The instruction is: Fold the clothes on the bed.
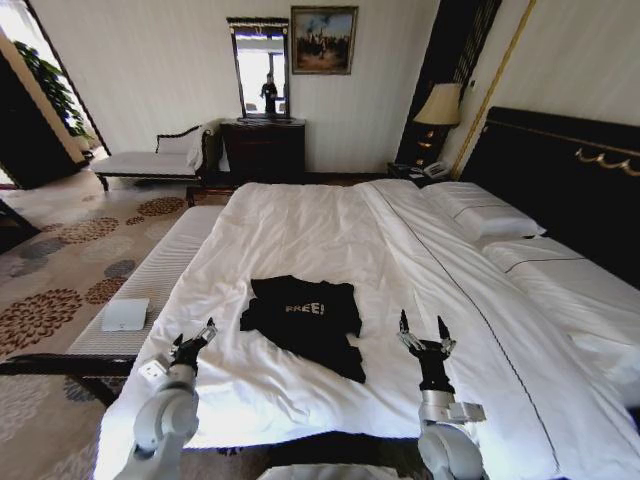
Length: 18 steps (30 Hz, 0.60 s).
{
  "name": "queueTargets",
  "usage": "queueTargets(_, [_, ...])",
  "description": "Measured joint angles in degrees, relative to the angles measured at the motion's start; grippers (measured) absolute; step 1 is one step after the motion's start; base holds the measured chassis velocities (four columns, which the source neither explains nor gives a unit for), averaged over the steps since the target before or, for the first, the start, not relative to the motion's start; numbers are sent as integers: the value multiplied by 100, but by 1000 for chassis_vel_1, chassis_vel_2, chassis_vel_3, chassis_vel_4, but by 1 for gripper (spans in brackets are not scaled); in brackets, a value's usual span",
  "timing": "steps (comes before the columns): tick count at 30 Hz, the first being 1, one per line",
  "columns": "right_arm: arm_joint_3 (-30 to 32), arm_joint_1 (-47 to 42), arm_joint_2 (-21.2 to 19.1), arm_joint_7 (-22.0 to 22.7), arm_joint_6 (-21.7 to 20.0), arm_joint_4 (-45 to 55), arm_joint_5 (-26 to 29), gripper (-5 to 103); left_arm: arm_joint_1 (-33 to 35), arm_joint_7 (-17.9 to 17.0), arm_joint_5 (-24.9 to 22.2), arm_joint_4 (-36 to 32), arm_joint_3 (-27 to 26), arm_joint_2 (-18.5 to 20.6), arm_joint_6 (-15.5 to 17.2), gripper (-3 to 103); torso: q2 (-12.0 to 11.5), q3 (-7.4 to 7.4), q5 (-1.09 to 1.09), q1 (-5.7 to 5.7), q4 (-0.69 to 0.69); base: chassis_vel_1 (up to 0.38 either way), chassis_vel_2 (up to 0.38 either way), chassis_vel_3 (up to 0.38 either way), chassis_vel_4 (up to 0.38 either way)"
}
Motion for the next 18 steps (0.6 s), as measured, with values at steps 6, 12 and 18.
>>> queueTargets(6, [2,101,-12,16,66,-257,-22,100,-1033,60,-508,1022,351,-66,-74,100,0,0,1,0,0,0,0,0,0])
queueTargets(12, [12,272,-42,33,87,-557,-70,100,-2870,-476,-535,2933,774,-613,23,100,-1,0,3,0,-1,0,0,0,0])
queueTargets(18, [12,282,-30,39,86,-590,-87,100,-3604,-569,-337,3727,774,-789,46,100,-1,0,2,1,0,0,0,0,0])
